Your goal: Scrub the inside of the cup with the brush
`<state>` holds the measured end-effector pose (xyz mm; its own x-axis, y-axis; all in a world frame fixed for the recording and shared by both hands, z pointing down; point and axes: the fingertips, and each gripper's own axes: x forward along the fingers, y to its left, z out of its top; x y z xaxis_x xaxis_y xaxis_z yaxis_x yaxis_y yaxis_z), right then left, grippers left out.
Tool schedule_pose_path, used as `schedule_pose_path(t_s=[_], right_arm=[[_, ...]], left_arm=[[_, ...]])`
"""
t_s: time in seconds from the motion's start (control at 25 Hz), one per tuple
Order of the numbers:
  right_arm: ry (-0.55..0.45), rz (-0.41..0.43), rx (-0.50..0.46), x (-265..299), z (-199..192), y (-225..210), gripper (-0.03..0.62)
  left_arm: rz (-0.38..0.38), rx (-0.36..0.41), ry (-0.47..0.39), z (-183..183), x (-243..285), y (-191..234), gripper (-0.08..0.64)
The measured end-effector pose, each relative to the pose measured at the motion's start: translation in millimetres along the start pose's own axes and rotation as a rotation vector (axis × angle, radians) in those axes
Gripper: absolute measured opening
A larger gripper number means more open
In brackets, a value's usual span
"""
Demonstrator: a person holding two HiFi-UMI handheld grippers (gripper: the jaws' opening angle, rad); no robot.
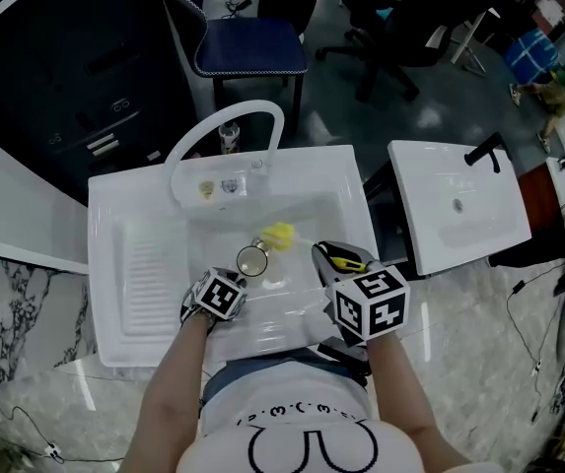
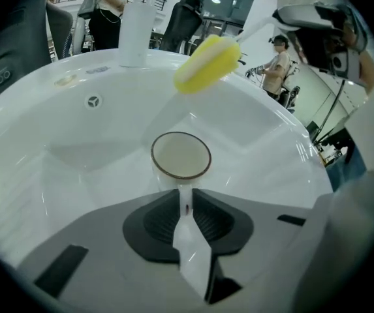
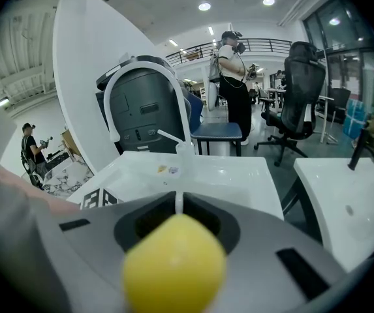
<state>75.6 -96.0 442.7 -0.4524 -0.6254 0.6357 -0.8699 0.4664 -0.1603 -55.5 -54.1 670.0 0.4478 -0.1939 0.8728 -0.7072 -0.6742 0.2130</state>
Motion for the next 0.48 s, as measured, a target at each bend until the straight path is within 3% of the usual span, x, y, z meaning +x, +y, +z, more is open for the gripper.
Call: schedule_pose_path(t_s=[0.12, 0.2, 0.28, 0.4, 0.48], right_arm=[[-0.001, 0.007, -0.001, -0.5, -0.4, 1.4, 0.043], [-0.007, 0.012, -0.002, -1.5, 1.0, 2.1, 0.043], [-0.019, 0.015, -0.005, -3.1, 3.4, 3.0, 0.043], [-0.043, 0.011, -0.018, -6.3, 7.2, 3.7, 0.043], [-0.059, 0.003, -0.041, -8.8, 9.4, 3.7, 0.043]], left_arm=[[0.013, 0.015, 0.015, -0.7, -0.3, -1.3, 0.081], [0.008, 0.010, 0.007, 1.0, -2.0, -2.9, 0.178], [0.026, 0.008, -0.023, 5.8, -11.9, -0.8, 0.210], [0.084, -0.006, -0.135, 19.0, -44.2, 7.8, 0.212], [0.108, -0.031, -0.261, 33.5, -73.2, 11.5, 0.212]])
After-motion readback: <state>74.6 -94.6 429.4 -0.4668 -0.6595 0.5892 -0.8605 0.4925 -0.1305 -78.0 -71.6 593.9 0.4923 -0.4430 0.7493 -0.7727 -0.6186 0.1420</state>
